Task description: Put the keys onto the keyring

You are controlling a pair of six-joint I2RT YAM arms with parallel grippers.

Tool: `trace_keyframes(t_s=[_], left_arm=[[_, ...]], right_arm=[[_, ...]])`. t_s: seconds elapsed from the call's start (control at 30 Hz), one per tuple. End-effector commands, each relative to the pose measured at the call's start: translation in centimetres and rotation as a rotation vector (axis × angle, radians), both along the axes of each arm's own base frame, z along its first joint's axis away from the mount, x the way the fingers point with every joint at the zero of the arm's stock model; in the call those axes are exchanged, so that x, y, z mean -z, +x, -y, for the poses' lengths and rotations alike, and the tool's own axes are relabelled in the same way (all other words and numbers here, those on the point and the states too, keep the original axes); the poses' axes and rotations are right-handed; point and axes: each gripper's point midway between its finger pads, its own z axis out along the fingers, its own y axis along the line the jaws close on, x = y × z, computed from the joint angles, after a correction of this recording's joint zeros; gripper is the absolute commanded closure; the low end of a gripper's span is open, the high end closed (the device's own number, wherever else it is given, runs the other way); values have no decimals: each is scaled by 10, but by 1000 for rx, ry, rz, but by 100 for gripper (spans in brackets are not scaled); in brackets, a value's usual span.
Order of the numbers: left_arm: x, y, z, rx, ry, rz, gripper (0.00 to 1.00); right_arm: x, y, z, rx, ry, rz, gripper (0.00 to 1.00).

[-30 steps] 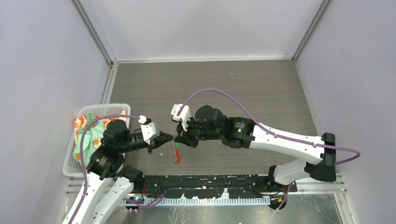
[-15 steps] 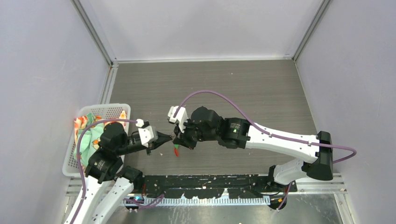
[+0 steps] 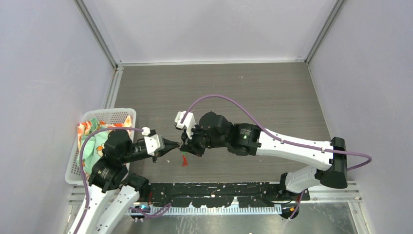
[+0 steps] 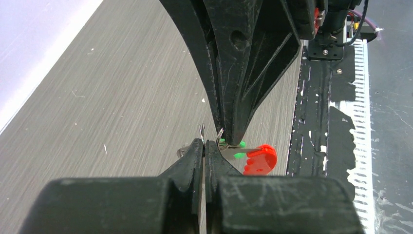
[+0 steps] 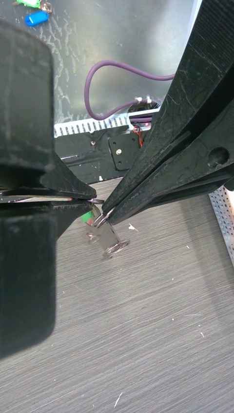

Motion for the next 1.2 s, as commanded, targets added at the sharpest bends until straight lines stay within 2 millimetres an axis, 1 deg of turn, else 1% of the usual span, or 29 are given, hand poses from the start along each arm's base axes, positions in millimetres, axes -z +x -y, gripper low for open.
trace_keyframes(t_s=[0.0,0.37,0.47,0.63,0.97,1.17], left_arm=[[-2,0,2,17,-3,22,99],[-1,0,1,10,-1,10,99],[-2,0,1,7,-2,10,99],[-3,1,1,1,-3,10,100],[-1,-2,-1,6,1,21,99],[-2,-2,-1,7,6,32,100]], right_arm=[[-48,1,-3,6,141,40,99],[-54,4,-1,29,161,45,99],[-53,5,-2,35,159,39,99],[-45,7,-3,46,122,31,99],[-51,9,-7,73,142,6,99],[-46,13,-7,110,117,-25,99]])
